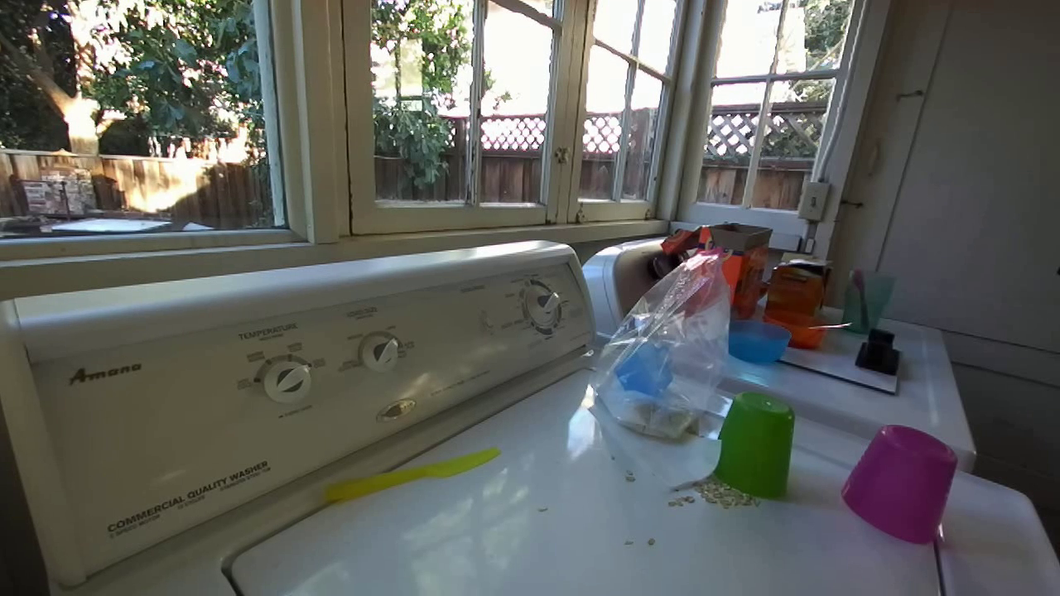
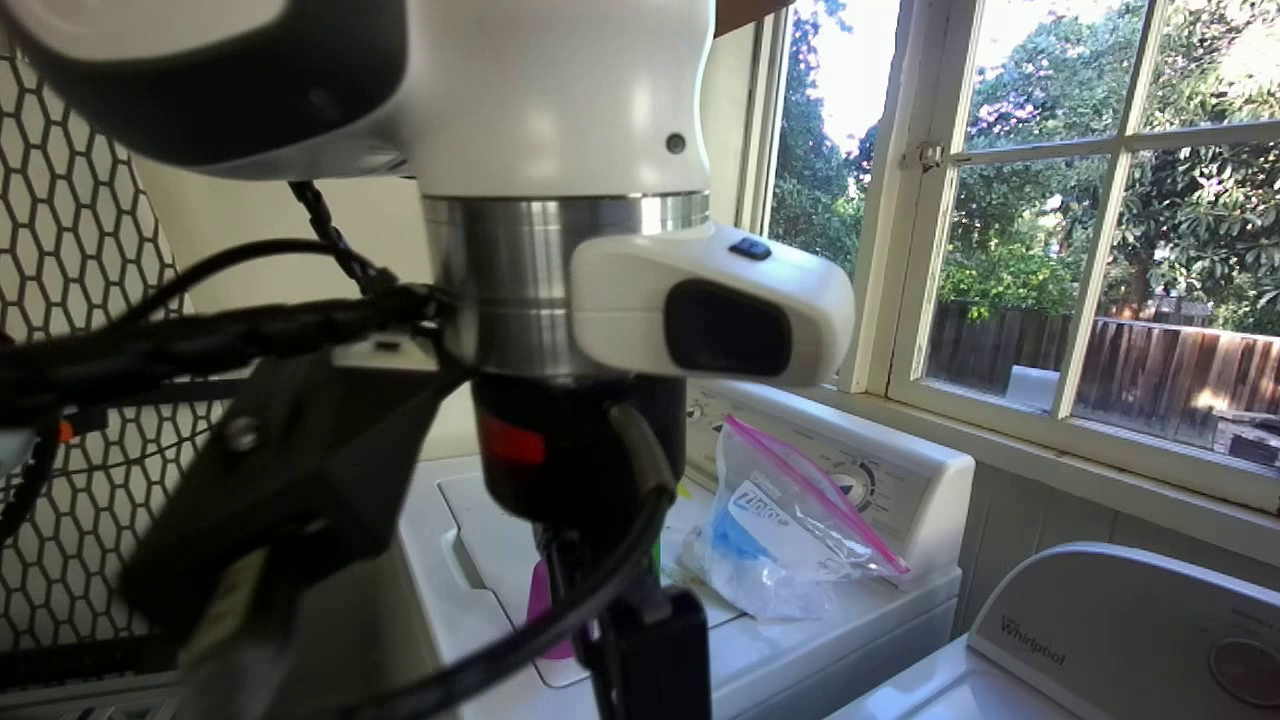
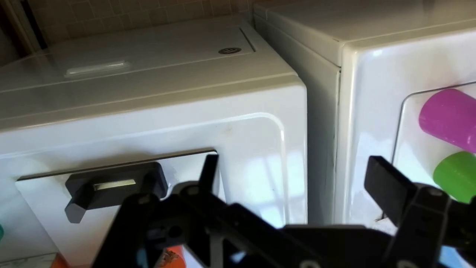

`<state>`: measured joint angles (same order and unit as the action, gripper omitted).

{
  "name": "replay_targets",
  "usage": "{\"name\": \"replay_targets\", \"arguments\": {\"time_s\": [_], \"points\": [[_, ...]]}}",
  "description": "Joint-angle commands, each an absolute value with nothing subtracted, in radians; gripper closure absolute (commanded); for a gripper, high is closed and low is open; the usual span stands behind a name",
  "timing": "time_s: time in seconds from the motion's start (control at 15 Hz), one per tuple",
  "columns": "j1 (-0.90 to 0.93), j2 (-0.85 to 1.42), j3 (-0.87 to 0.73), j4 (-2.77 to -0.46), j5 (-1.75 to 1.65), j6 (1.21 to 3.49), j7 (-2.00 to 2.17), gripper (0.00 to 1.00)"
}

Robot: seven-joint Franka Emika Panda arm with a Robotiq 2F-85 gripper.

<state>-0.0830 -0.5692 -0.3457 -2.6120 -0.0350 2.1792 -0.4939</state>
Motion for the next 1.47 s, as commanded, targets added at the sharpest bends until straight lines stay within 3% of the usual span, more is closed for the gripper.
{"name": "replay_targets", "arguments": {"time_s": [0.0, 0.6, 1.4], "points": [[-0.047, -0.521, -0.267, -2.566, -0.031, 2.151, -0.477, 0.00], [-0.035, -0.391, -0.113, -2.524, -0.019, 2.310, -0.211, 0.00], [-0.036, -0.396, -0.113, -2.523, -0.030, 2.298, -0.220, 0.00]]}}
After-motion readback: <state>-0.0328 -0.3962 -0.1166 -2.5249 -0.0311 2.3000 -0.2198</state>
